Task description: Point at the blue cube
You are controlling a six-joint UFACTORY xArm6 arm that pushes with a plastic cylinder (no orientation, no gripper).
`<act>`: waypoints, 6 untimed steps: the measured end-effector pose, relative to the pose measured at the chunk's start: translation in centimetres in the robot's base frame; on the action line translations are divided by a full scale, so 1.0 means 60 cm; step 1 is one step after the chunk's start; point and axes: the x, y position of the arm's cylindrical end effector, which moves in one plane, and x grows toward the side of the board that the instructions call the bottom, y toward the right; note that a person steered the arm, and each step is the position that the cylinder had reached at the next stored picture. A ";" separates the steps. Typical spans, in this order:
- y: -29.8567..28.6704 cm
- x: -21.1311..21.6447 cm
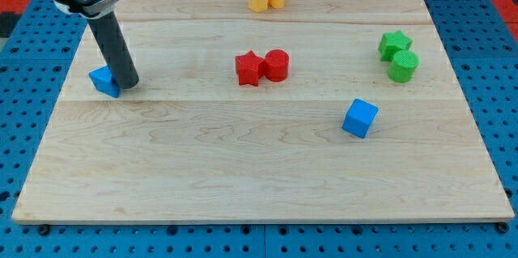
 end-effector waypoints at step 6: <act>0.383 0.203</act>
